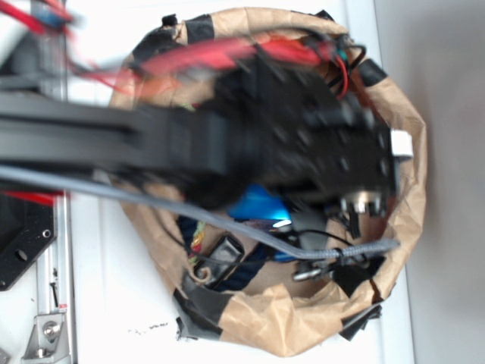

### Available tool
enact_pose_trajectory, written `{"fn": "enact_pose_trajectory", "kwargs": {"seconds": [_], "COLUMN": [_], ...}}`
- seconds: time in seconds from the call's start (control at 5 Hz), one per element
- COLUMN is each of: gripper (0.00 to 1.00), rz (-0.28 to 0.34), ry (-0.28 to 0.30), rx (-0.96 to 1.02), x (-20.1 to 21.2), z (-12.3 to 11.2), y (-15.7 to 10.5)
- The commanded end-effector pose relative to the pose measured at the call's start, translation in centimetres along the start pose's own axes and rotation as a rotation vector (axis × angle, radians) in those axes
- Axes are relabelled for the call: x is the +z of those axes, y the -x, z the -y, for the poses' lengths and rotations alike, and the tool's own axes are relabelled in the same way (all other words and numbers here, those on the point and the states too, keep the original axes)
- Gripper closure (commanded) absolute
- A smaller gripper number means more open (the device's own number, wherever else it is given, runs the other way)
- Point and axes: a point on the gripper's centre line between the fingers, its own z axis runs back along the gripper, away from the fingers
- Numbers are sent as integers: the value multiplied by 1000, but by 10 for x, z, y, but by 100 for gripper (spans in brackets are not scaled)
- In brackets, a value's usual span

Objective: Grab the blue bottle.

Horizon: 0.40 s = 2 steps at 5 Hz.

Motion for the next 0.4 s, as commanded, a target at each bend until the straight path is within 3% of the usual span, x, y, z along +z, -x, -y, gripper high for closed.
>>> {"fn": "enact_pose_trajectory", "kwargs": {"seconds": [0.0, 0.2], "gripper": [100, 100], "rz": [120, 100], "ry": [13, 11], "rx": [65, 64], "x": [75, 79], "z": [-32, -33], "y": [24, 21]}}
